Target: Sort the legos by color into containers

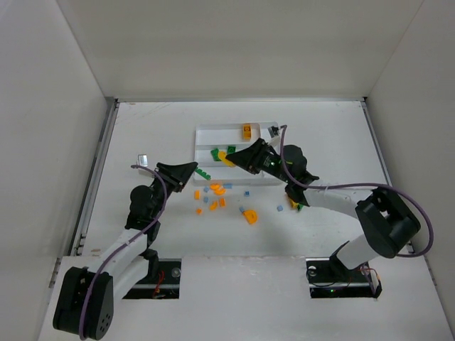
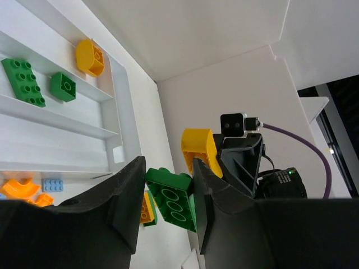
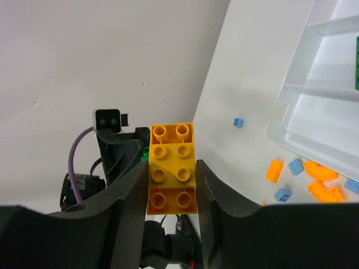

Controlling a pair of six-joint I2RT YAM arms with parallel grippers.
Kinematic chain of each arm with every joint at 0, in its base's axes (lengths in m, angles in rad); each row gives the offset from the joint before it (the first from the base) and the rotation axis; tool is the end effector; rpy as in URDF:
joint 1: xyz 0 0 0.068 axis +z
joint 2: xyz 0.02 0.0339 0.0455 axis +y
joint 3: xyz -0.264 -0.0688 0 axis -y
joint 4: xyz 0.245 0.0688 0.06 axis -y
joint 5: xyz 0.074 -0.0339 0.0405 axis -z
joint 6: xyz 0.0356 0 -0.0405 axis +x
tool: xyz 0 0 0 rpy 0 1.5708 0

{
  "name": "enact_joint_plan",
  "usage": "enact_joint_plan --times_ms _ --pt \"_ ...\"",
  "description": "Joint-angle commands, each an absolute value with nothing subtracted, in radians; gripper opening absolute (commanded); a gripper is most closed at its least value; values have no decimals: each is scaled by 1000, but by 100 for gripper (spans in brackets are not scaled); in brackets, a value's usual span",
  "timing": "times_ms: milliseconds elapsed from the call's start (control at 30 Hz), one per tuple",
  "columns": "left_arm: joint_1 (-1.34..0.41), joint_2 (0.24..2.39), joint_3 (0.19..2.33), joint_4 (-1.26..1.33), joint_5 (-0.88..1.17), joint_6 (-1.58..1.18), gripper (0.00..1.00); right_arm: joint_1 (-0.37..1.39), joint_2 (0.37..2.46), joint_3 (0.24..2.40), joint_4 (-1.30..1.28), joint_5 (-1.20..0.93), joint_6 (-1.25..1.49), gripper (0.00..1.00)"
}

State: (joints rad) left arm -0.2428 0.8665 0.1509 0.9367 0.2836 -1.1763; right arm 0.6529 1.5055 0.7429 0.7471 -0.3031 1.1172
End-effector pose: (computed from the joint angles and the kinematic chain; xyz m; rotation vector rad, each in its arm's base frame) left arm 0.1712 -0.0527 0.2230 -0.4294 1.4378 -1.3627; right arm 0.2551 0.2085 0.2494 0.1523 1.8335 1.5624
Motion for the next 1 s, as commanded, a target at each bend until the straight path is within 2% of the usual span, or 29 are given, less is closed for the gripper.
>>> enact_joint_plan --times_ms 0,233,600,967 --pt "-251 860 167 969 279 -1143 21 683 1529 798 762 -296 1094 30" --pt "-248 861 153 968 285 -1144 21 638 1646 937 691 -276 1083 32" --pt "-245 798 94 933 258 -1141 22 501 1982 1446 60 -138 839 32" --pt "-260 880 112 928 222 -1092 22 482 2235 1909 -349 8 689 33"
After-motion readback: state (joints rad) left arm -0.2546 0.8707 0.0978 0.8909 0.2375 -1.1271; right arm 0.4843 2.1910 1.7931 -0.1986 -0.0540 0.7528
